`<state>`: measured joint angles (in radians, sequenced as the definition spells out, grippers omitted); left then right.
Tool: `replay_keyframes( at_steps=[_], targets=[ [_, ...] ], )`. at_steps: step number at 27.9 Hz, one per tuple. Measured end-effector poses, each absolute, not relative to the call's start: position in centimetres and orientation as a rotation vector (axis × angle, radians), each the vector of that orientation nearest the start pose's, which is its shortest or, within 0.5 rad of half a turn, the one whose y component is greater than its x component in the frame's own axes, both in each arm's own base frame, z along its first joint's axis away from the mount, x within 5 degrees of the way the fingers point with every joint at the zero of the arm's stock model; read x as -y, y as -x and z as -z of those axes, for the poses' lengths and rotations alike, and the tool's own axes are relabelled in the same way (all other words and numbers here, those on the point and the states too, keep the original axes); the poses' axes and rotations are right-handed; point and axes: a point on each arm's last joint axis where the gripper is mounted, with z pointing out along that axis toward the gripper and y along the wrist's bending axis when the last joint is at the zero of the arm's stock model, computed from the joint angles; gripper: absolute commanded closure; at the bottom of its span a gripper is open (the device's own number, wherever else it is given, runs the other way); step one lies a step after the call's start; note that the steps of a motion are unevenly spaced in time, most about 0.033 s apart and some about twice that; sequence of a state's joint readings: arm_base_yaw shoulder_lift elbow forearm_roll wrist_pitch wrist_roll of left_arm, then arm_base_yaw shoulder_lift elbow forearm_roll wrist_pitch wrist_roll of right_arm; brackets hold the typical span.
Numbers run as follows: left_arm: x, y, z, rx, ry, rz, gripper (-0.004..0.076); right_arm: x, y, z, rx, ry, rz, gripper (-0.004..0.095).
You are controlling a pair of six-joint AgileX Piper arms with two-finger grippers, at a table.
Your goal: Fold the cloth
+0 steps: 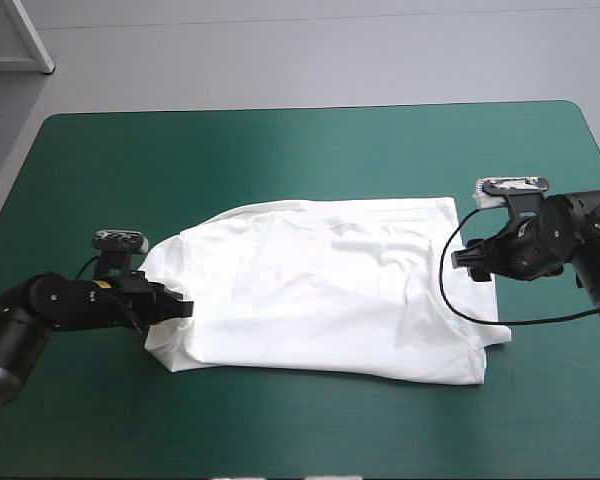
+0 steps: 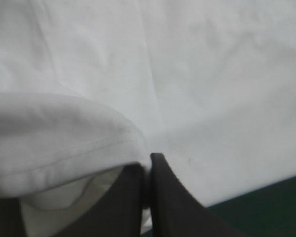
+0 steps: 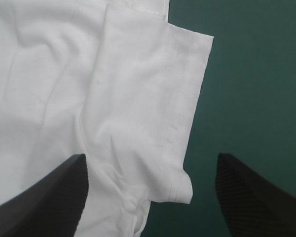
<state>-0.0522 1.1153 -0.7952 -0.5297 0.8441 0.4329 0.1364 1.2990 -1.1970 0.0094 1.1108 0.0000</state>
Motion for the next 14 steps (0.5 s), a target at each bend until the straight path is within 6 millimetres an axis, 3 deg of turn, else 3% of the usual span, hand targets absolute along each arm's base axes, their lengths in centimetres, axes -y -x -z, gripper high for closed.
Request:
replay_keyframes(
  at_steps=[7,12,14],
  targets=[
    [10.1,-22.4,-24.1,-2.624,-0.567,0.569,0.0734,-3.6,-24.9,-34.2,-2.692,0.175,-0.078,0.0238],
    [14.6,-22.6,-20.6,-2.665,-0.739,0.567,0.0731,-3.6,-24.9,-34.2,-2.692,0.175,-0.078,0.0238],
    [15.1,-22.8,-20.5,-2.651,-0.739,0.57,0.0699,-3.6,-24.9,-34.2,-2.691,0.175,-0.079,0.0238]
  ],
)
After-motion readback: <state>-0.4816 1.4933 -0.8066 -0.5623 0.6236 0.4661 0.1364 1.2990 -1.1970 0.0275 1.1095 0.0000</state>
